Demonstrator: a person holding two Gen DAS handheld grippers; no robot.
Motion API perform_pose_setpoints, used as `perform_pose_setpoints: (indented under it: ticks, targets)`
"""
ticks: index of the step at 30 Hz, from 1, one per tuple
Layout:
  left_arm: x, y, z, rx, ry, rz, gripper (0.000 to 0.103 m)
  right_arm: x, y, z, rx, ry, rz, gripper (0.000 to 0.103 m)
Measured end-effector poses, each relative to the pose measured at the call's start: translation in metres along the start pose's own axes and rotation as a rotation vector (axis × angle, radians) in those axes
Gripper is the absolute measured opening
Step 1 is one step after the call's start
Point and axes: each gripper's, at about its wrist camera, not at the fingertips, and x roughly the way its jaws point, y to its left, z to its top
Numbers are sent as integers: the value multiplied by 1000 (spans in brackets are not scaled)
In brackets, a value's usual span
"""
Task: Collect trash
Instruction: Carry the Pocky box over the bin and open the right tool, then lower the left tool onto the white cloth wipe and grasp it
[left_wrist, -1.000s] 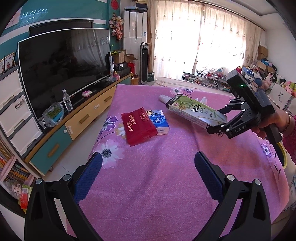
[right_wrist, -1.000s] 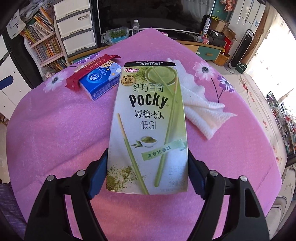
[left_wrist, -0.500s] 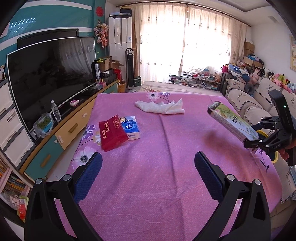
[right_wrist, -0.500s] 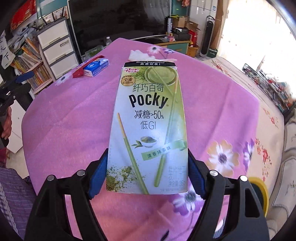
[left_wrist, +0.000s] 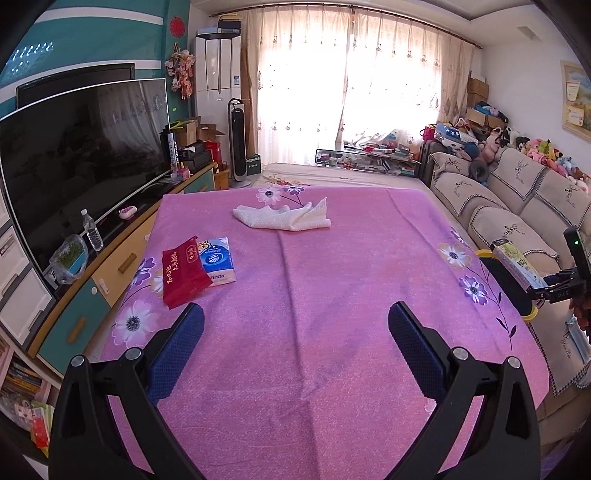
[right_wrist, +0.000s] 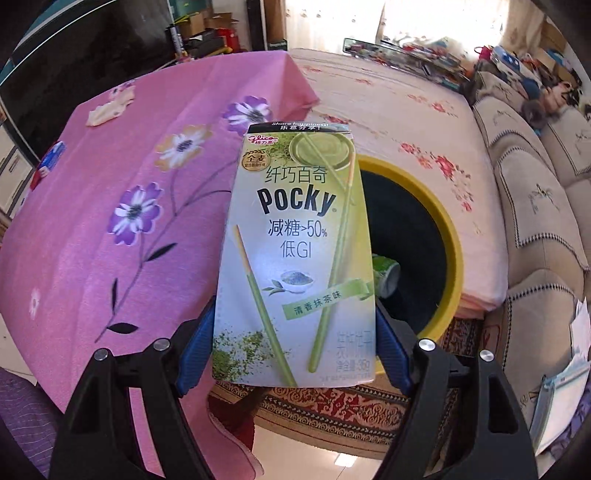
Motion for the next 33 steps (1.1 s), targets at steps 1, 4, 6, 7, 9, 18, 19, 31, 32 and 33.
perform_pose_setpoints:
  ticks: [1, 4, 6, 7, 9, 18, 19, 31, 32, 33]
  targets:
    - [0, -1, 0, 4, 0, 0, 98, 4, -6, -1, 15, 13, -11, 73]
    - [1, -3, 2, 10, 2, 3, 98, 16, -21, -1, 65, 29, -36, 74]
    - [3, -3, 2, 8, 8, 2, 98, 21, -29, 5, 104, 6, -73, 79]
    - [4, -3, 3, 7, 11, 1, 98, 21, -33, 6, 126, -12, -95, 85]
    - [6, -3, 4, 8, 18, -2, 98, 18, -40, 7, 171, -41, -95, 87]
    - [32, -3, 15, 19, 64, -10, 98, -16, -13, 13, 140, -143, -24, 87]
    - [38, -4, 18, 18, 72, -18, 98, -18, -11, 13, 136, -151, -19, 87]
    - [148, -13, 91, 25, 134, -49, 98, -19, 6, 25, 104, -163, 32, 87]
    - [162, -14, 96, 25, 140, -39, 98, -17, 5, 25, 105, -159, 32, 87]
    - [176, -15, 102, 23, 148, -35, 98, -14, 5, 26, 107, -154, 31, 87]
